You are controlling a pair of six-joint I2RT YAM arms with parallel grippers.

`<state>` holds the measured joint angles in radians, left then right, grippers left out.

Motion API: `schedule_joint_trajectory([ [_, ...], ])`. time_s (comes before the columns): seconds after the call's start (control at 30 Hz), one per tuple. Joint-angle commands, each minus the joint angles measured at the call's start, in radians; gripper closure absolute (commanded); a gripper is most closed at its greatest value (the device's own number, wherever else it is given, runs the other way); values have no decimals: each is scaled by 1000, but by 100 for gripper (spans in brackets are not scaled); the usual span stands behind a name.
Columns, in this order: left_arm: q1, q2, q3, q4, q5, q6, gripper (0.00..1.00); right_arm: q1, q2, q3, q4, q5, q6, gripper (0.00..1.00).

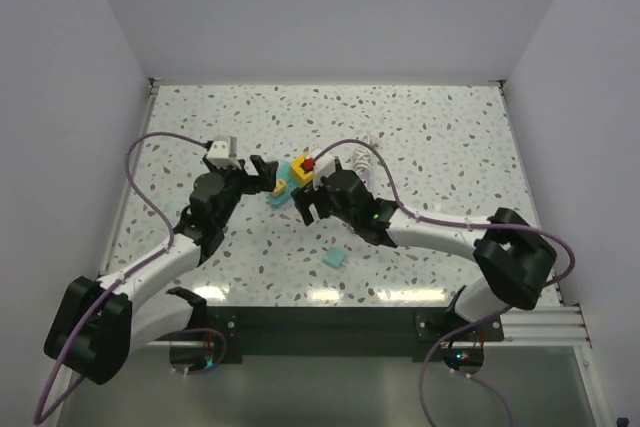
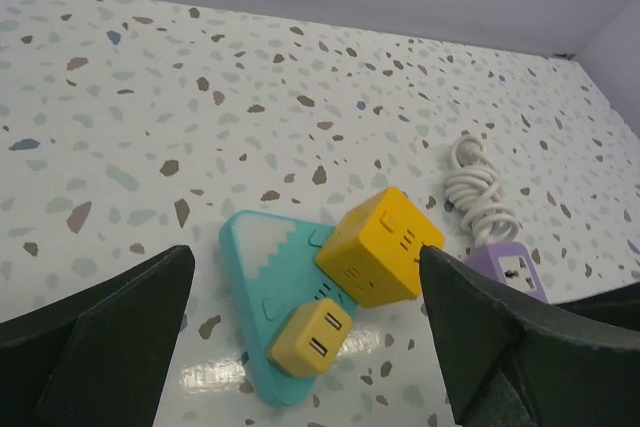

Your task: Insert the plug

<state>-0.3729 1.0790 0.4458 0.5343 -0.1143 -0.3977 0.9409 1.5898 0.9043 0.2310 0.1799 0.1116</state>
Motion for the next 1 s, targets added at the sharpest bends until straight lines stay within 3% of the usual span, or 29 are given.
schedule_joint_trajectory([
  [0.0, -127, -19, -67, 82, -100, 62, 1, -46, -114, -74, 42, 102, -6, 11],
  [0.2, -374, -40, -148, 87, -180, 74, 1, -290, -209, -226, 79, 36, 95, 11],
  [0.47, -694, 54, -154, 66, -225, 31, 1, -422, -338, -341, 114, -9, 134, 9],
  [0.77, -807, 188, -110, 53, -219, -6, 0, -450, -352, -380, 142, -51, 149, 9],
  [0.97, -810, 255, -95, 87, -170, 7, 0, -456, -364, -393, 156, -79, 154, 9],
])
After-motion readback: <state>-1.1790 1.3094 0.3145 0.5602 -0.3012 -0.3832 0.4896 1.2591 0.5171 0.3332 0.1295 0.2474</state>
